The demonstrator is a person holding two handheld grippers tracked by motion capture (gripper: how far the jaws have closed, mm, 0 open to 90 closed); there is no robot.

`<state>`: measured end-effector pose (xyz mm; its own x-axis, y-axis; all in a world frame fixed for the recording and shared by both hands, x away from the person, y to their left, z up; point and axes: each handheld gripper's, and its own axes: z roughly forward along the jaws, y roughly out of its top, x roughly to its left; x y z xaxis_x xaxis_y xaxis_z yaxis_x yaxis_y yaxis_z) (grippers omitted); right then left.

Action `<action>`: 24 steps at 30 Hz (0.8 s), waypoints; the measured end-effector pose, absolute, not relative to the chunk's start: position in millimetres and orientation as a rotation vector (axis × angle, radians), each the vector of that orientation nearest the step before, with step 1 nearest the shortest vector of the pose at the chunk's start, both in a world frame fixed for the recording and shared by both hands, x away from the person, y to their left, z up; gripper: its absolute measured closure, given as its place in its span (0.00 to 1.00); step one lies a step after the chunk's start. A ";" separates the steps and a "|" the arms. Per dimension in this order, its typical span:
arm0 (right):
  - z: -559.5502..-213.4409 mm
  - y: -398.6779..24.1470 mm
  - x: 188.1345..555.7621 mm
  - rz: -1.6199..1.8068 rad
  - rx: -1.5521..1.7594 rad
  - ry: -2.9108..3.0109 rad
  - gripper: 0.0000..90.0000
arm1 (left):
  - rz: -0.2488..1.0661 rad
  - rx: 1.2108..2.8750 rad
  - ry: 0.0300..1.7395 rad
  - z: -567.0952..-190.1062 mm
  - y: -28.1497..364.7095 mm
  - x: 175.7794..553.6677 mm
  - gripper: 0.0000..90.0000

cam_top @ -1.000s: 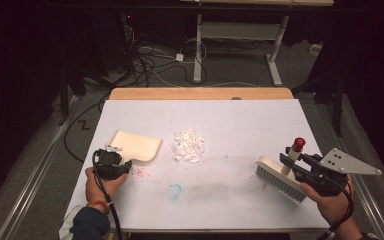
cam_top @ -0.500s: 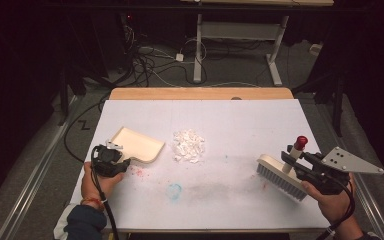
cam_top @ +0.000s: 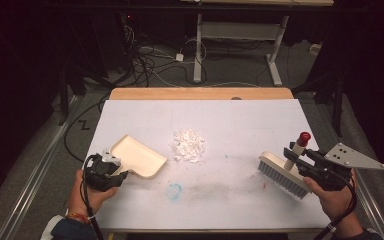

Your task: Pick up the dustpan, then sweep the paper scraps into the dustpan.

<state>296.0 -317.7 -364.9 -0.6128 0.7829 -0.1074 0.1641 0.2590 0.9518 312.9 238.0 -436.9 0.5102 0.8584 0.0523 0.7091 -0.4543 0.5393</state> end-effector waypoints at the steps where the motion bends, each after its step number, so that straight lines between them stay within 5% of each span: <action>1: -364.8 -316.9 296.7 1.370 0.858 1.954 0.78 | 0.437 2.326 1.265 -437.7 235.3 309.7 0.71; 24: -370.1 -306.1 313.2 1.373 0.841 1.971 0.78 | 0.370 2.360 1.220 -445.3 235.8 277.9 0.70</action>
